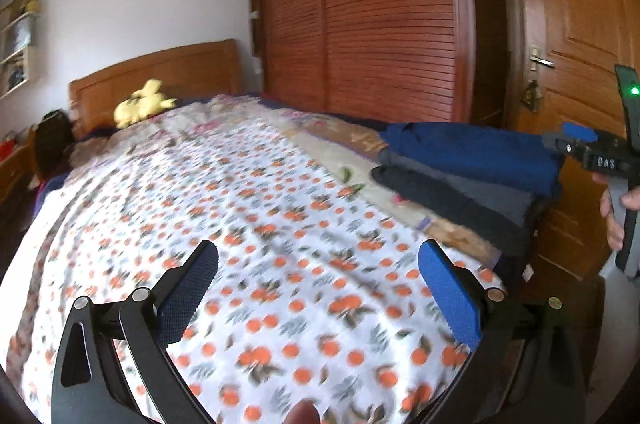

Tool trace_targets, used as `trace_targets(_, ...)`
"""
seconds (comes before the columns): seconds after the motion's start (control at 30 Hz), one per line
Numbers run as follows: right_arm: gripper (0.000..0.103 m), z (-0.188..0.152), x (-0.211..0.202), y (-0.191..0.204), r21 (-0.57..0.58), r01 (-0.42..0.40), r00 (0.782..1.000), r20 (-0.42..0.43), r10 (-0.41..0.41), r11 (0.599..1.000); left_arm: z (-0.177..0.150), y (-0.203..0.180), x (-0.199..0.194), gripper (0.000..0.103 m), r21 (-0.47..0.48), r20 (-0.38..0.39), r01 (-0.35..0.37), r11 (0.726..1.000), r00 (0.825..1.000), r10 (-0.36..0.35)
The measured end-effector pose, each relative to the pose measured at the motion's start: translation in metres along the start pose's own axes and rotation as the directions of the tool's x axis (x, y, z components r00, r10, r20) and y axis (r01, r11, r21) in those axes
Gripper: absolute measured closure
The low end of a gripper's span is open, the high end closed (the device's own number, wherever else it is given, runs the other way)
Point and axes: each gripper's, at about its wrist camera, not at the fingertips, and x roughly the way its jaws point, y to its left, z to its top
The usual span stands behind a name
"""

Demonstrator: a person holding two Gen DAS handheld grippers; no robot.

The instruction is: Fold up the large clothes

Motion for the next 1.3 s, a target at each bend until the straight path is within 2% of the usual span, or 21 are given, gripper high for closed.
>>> trace_targets(0.2,0.008,-0.029,0.010,0.060,0.009,-0.121,0.992,-0.020,0.121,0.993,-0.031,0.035,-0.032,0.002,-0.035,-0.030,-0.108,0.994,0.994,0.107)
trace_targets(0.37,0.008,-0.047,0.014,0.107,0.001,-0.212,0.976,-0.047,0.211,0.977,-0.056,0.064,-0.057,0.002,-0.095,-0.059,-0.157,0.983,0.987,0.152)
trace_targets(0.57,0.008,-0.059,0.008,0.158,-0.018,-0.277,0.959,-0.060,0.276,0.961,-0.085,0.088,-0.080,0.003,-0.148,-0.084,-0.217,0.965,0.975,0.207)
trace_targets(0.7,0.008,-0.066,0.001,0.184,-0.024,-0.311,0.949,-0.059,0.309,0.950,-0.102,0.104,-0.098,0.003,-0.183,-0.097,-0.274,0.944,0.961,0.260)
trace_targets(1.0,0.008,-0.073,-0.025,0.238,-0.042,-0.386,0.922,-0.038,0.385,0.921,-0.107,0.123,-0.147,0.003,-0.221,-0.063,-0.368,0.903,0.930,0.363)
trace_targets(1.3,0.008,-0.060,-0.062,0.273,-0.083,-0.425,0.904,0.015,0.427,0.902,-0.098,0.126,-0.191,0.003,-0.249,-0.008,-0.401,0.882,0.911,0.412)
